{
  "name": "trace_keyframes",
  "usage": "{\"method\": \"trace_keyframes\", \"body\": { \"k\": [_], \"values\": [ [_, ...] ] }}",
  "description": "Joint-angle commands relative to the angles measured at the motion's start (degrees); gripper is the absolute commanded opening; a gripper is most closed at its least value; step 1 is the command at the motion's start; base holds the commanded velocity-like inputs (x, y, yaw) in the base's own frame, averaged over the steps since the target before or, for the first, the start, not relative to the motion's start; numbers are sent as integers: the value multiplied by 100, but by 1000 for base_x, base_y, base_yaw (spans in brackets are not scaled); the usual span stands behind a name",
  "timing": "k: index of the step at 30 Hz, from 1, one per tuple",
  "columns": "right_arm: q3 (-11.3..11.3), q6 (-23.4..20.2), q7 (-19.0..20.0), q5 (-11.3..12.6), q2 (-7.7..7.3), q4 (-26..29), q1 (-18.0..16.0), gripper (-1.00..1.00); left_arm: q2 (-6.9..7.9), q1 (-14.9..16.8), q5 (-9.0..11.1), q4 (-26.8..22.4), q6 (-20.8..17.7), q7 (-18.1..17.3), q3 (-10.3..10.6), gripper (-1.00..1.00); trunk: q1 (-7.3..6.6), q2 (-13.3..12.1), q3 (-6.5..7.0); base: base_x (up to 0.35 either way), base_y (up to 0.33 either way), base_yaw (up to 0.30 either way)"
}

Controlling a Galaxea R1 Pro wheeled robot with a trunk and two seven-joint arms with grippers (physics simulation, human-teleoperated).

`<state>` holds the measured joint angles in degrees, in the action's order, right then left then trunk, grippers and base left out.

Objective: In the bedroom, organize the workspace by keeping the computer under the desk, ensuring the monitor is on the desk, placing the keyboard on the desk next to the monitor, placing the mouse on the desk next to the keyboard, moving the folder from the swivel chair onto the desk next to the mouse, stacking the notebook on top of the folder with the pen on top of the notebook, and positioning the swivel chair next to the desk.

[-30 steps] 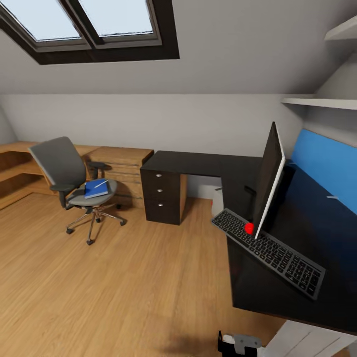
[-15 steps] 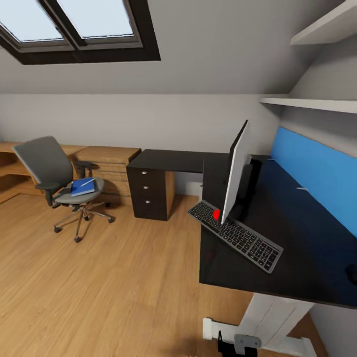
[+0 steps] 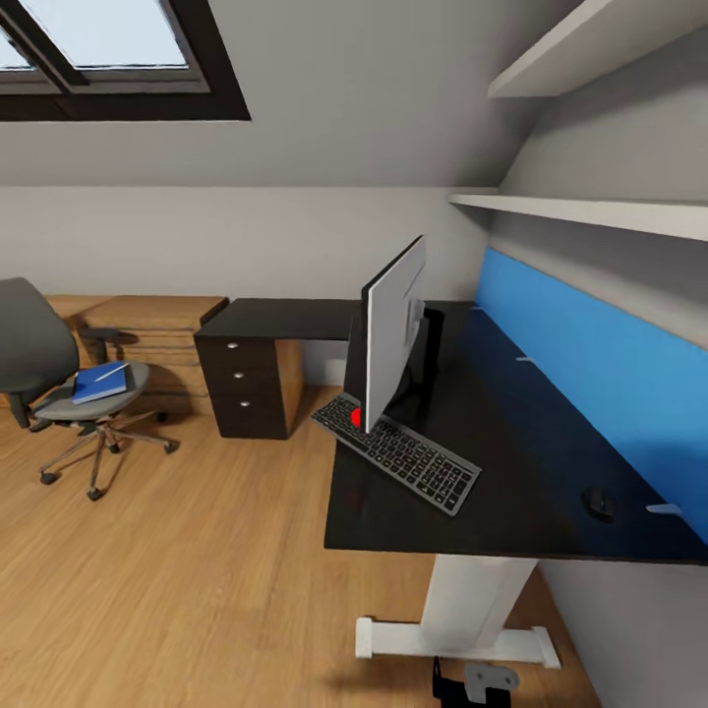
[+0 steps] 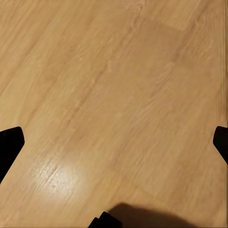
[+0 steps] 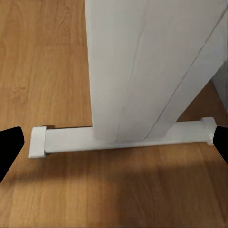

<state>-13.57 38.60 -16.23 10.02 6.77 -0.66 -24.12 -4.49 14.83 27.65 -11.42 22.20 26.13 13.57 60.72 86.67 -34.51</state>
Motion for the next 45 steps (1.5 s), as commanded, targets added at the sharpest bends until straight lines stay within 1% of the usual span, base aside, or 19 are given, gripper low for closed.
{"method": "trace_keyframes", "body": {
  "k": [1, 22, 39, 45],
  "values": [
    [-49, 16, -19, 47, 4, -6, -5, 100, 2, 3, 39, -1, 18, 33, 49, 100, -23, -39, 13, -3, -9, -130],
    [-49, 16, -21, 44, 17, -4, -5, 100, 1, 3, 42, -1, 21, 50, 49, 100, -484, -881, 390, -6, -1, -10],
    [-49, 20, -21, 44, 8, 0, -5, 100, 1, 3, 48, -1, 13, 33, 49, 100, -858, -1563, 695, -299, 0, 0],
    [-45, 27, -33, 42, 2, 27, -5, 100, 1, 3, 48, -1, -16, 33, 49, 100, -989, -1803, 803, -80, 0, 0]
  ]
}}
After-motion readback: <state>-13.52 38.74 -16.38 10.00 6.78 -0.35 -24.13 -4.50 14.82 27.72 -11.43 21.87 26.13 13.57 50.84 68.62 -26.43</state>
